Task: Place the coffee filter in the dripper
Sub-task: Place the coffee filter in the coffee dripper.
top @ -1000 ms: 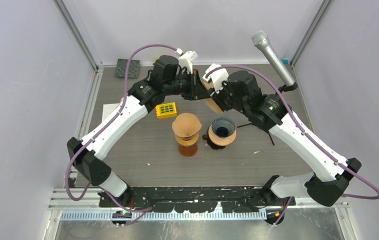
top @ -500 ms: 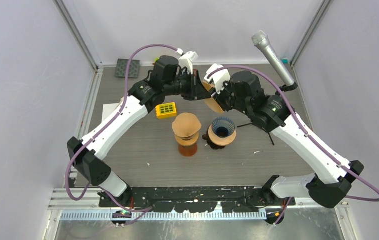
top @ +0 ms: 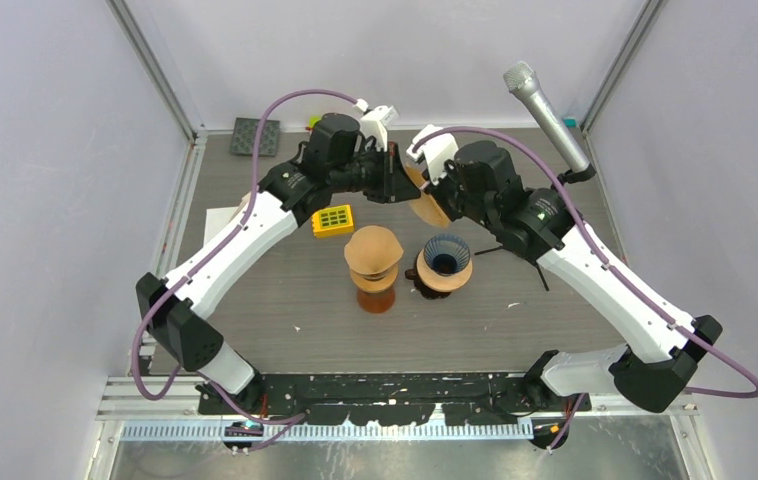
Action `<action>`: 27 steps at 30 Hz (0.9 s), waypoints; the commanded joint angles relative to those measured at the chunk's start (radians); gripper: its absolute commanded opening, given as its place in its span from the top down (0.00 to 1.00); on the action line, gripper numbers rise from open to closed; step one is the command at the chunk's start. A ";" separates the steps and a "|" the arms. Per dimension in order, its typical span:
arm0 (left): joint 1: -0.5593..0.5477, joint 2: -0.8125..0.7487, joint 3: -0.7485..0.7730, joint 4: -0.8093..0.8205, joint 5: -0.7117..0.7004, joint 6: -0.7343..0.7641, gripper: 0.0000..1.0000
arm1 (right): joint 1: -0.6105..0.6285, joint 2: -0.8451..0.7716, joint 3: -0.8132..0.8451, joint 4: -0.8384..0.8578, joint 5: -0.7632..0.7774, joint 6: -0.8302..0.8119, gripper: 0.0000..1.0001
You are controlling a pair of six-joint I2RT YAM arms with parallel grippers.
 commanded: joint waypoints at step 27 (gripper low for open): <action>0.001 0.064 0.094 -0.061 -0.066 0.056 1.00 | 0.005 0.015 -0.001 0.069 -0.010 0.081 0.65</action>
